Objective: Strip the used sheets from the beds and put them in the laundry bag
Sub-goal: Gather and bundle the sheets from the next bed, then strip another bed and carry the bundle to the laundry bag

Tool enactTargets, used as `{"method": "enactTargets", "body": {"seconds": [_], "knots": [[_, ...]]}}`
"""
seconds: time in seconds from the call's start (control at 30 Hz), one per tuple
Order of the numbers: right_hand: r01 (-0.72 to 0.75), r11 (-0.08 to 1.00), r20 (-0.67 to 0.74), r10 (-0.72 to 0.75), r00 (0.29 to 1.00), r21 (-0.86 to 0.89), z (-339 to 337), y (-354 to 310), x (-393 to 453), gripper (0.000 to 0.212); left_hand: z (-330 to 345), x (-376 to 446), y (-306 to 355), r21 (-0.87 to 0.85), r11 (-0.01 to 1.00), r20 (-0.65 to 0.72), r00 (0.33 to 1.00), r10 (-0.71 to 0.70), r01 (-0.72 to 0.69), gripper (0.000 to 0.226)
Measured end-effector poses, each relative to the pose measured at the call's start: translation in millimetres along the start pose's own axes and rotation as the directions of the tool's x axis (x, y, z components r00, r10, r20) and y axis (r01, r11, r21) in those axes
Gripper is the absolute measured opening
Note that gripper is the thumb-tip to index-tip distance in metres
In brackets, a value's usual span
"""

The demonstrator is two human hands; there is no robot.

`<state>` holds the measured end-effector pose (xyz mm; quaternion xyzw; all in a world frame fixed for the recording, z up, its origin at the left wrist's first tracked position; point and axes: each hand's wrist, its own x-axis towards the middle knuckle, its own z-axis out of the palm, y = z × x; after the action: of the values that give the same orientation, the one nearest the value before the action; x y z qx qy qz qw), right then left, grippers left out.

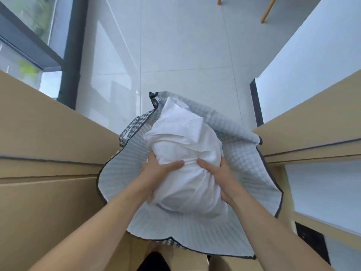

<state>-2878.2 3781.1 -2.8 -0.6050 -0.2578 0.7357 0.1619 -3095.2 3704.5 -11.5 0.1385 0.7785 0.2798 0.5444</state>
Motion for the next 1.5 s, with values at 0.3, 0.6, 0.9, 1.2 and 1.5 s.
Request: {"method": "enactTargets", "body": {"seconds": [0.3,0.6,0.9,1.2,1.5], "knots": [[-0.204,0.977,-0.167,0.19,0.967,-0.068,-3.2,95.3,68.0,0.098,21.1,78.8,-101.2,0.104,0.961,0.103,0.959,-0.265,0.255,0.14],[-0.253,0.693,-0.27,0.087,0.959,-0.675,-4.5,98.9,57.1,0.109,0.2,59.7,-88.9,0.66,0.748,0.128,0.97,-0.205,0.071,0.102],[-0.136,0.411,-0.167,-0.041,0.985,-0.901,-30.5,68.0,-24.5,0.082,-16.0,-11.4,-69.8,0.845,0.498,0.215,0.976,0.016,-0.195,0.085],[0.054,0.289,0.009,-0.155,0.988,-0.956,-70.4,44.2,-94.8,0.089,4.6,-108.3,-49.3,0.803,0.576,0.092,0.986,0.136,-0.155,0.083],[0.215,0.371,0.079,-0.35,0.934,-0.903,-122.4,-3.5,-185.8,0.087,23.4,-233.7,-2.9,0.774,0.558,0.127,0.936,0.328,-0.301,0.078]]}}
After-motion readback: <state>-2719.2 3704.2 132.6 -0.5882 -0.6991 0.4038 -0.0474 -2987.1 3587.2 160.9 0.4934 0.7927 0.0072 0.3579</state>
